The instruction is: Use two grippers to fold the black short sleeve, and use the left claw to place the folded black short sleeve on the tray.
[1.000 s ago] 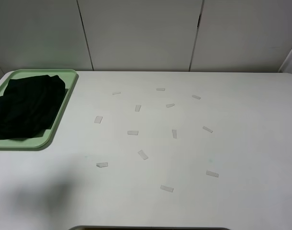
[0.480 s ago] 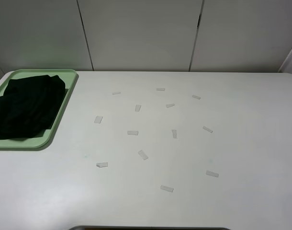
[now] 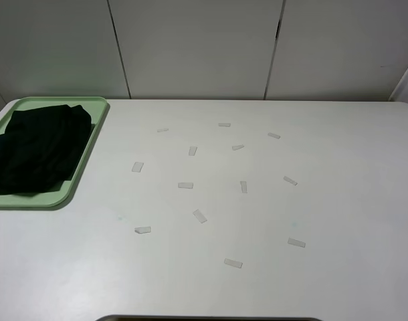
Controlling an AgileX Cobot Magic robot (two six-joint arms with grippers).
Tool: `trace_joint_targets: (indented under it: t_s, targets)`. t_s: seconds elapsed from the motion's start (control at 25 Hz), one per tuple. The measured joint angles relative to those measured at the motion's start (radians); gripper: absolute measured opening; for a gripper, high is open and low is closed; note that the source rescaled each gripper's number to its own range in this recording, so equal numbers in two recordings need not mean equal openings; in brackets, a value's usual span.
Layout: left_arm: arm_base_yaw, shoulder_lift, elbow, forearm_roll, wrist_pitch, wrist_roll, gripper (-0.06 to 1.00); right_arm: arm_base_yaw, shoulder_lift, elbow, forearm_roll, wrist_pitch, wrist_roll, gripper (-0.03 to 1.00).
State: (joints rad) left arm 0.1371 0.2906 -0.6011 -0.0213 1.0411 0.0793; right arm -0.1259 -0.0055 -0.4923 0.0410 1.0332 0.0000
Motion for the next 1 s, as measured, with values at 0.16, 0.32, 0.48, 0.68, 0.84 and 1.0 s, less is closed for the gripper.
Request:
trace_joint_targets:
  t_s: [0.16,0.32,0.48,0.68,0.84,1.0]
  targets:
    - [-0.076,-0.100,0.081,0.010,-0.030,0.000,1.00,0.000,0.000,0.000,0.000,0.000,0.000,1.00]
    - [-0.117,-0.176,0.088,0.021,-0.022,0.000,1.00,0.000,0.000,0.000,0.000,0.000,0.000,1.00]
    - [-0.127,-0.267,0.112,0.011,0.008,-0.017,1.00,0.000,0.000,0.000,0.000,0.000,0.000,1.00]
    - [-0.127,-0.293,0.113,0.000,0.014,-0.015,1.00,0.000,0.000,0.000,0.000,0.000,0.000,1.00]
    - [-0.127,-0.293,0.113,-0.007,0.014,-0.008,1.00,0.000,0.000,0.000,0.000,0.000,0.000,1.00]
    - [-0.127,-0.293,0.113,-0.007,0.014,-0.008,1.00,0.000,0.000,0.000,0.000,0.000,0.000,1.00]
